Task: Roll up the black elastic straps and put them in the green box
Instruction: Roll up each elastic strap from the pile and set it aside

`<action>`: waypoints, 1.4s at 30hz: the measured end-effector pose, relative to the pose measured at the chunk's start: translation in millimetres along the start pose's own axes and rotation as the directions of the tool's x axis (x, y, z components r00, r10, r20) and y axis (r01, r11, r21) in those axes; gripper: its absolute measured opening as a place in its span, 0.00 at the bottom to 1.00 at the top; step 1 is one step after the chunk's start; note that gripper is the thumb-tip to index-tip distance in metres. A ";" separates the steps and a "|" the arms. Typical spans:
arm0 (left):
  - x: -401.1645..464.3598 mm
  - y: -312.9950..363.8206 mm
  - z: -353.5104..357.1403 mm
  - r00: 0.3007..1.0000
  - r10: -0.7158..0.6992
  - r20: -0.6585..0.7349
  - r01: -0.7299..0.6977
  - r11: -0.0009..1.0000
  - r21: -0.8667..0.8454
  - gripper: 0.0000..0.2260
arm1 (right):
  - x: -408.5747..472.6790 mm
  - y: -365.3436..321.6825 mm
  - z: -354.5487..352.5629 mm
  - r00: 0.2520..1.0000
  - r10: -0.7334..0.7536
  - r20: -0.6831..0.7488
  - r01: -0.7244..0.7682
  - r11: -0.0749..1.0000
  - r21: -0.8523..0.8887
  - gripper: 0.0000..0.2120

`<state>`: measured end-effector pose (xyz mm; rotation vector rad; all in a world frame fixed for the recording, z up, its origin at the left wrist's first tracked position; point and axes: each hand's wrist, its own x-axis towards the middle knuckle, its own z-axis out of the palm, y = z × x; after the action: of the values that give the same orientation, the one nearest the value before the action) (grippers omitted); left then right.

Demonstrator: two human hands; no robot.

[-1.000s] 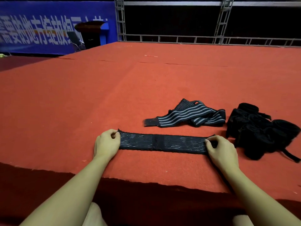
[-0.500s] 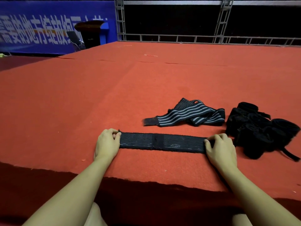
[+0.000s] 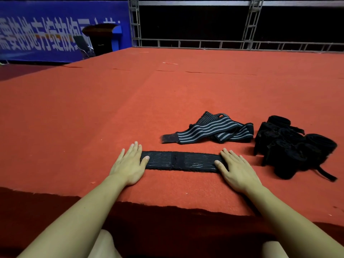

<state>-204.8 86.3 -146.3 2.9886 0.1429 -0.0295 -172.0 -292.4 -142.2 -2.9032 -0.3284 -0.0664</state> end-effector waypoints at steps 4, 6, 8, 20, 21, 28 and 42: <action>3.0 1.9 -4.0 0.998 -0.002 0.062 0.001 1.000 0.017 0.31 | 1.8 5.3 4.7 0.972 0.167 -0.168 -0.170 0.986 -0.001 0.36; 4.0 2.6 -5.7 0.997 -0.002 0.082 0.001 1.000 0.020 0.31 | 2.6 7.3 7.5 0.955 0.183 -0.234 -0.187 0.982 0.006 0.32; 3.3 2.2 -4.7 0.997 -0.002 0.079 0.001 1.000 0.017 0.30 | 1.8 7.6 8.2 0.944 0.174 -0.280 -0.173 0.984 0.030 0.29; -7.0 -1.4 -2.0 0.902 -0.255 -0.350 0.181 0.956 -0.230 0.19 | -1.9 10.1 -6.4 0.913 0.340 -0.225 -0.275 0.921 0.275 0.24; -7.1 -1.1 -3.1 0.902 -0.244 -0.358 0.159 0.955 -0.251 0.18 | -2.7 9.5 -8.6 0.920 0.335 -0.202 -0.265 0.914 0.307 0.21; -5.1 -11.4 -5.4 0.893 -0.299 -0.337 0.015 0.767 -0.642 0.15 | -15.2 19.0 -26.8 0.968 0.251 -0.005 -0.144 0.570 0.809 0.17; 9.9 -17.0 -81.8 0.955 -0.286 -0.084 0.034 0.386 -0.922 0.04 | -20.9 5.0 -64.3 0.994 0.098 0.043 -0.044 0.003 0.999 0.24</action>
<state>-195.6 116.2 -68.2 1.8021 0.3479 0.2912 -192.4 -315.9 -82.0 -1.3568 -0.0941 0.1063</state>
